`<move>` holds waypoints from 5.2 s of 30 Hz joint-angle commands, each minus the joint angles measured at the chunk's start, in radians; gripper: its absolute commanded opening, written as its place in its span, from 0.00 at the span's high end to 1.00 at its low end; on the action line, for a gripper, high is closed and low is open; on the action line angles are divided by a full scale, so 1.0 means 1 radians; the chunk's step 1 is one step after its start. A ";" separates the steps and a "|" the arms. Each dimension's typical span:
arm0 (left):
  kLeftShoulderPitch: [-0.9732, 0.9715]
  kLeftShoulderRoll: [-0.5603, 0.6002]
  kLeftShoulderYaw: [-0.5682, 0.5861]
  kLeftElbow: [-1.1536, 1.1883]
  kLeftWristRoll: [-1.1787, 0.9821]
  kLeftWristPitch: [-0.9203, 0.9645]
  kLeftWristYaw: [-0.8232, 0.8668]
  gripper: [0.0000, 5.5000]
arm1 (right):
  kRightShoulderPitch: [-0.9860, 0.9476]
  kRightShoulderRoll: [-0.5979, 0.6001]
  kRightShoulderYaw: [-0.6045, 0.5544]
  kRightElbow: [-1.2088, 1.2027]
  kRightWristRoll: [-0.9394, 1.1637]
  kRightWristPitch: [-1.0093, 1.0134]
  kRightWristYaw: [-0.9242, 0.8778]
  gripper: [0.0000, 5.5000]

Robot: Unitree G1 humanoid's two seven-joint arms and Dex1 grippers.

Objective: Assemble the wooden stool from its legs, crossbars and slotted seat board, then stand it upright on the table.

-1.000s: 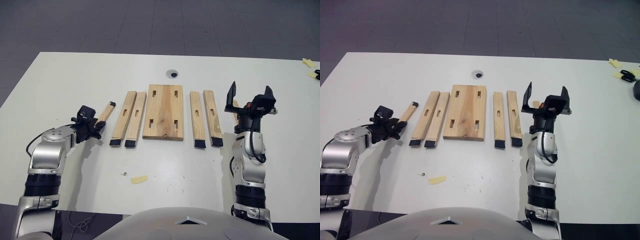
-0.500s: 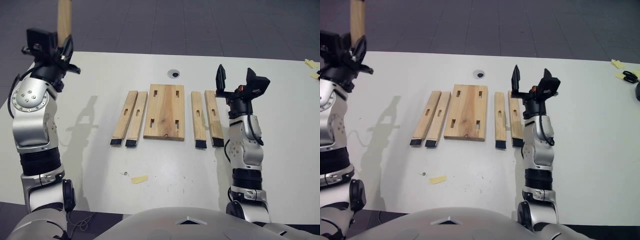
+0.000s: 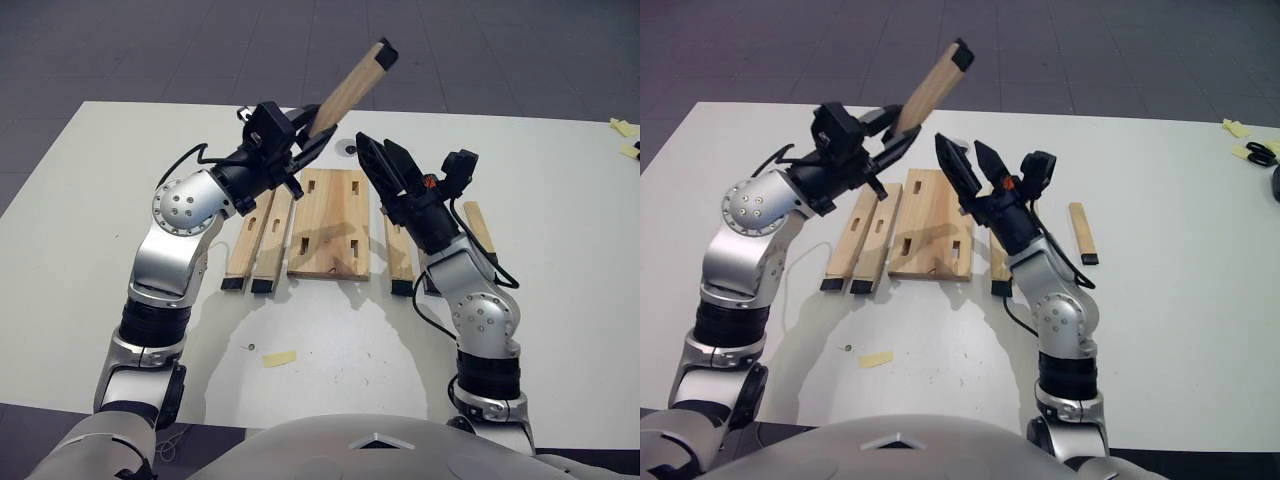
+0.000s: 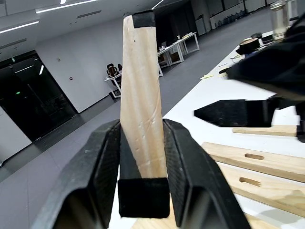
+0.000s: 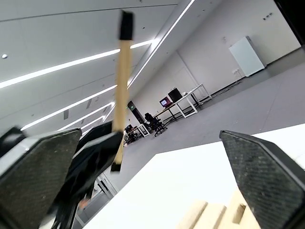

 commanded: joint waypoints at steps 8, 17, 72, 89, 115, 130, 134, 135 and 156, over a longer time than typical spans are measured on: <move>0.033 -0.008 -0.016 -0.040 0.032 -0.005 0.001 0.77 | -0.140 0.062 -0.073 0.033 0.225 0.074 -0.083 0.07; -0.004 -0.023 -0.048 -0.029 0.040 -0.004 -0.018 0.77 | -0.195 0.081 -0.124 0.068 0.310 0.081 -0.158 0.34; -0.055 -0.041 0.459 0.056 -0.323 0.280 0.592 0.02 | 0.057 -0.155 -0.197 -0.064 -0.229 -0.123 -0.269 0.92; 0.147 -0.142 0.329 -0.134 -0.080 0.247 0.653 0.02 | 0.049 -0.286 -0.245 -0.024 -0.231 0.072 -0.174 0.92; 0.186 -0.200 0.264 -0.085 -0.007 0.227 0.592 0.02 | 0.114 -0.130 -0.128 0.123 -0.399 -0.021 -0.211 0.92; 0.194 -0.219 0.251 -0.080 0.021 0.207 0.581 0.02 | 0.046 -0.120 -0.111 0.197 -0.495 -0.100 -0.190 0.92; 0.186 -0.216 0.246 -0.070 0.024 0.203 0.572 0.02 | 0.035 -0.110 -0.105 0.238 -0.516 -0.119 -0.195 0.92; 0.185 -0.214 0.245 -0.069 0.026 0.203 0.570 0.02 | 0.030 -0.108 -0.104 0.247 -0.521 -0.123 -0.198 0.92; 0.224 -0.194 0.254 -0.094 0.082 0.194 0.546 0.02 | 0.292 -0.222 -0.135 0.183 -0.589 -0.159 -0.067 0.92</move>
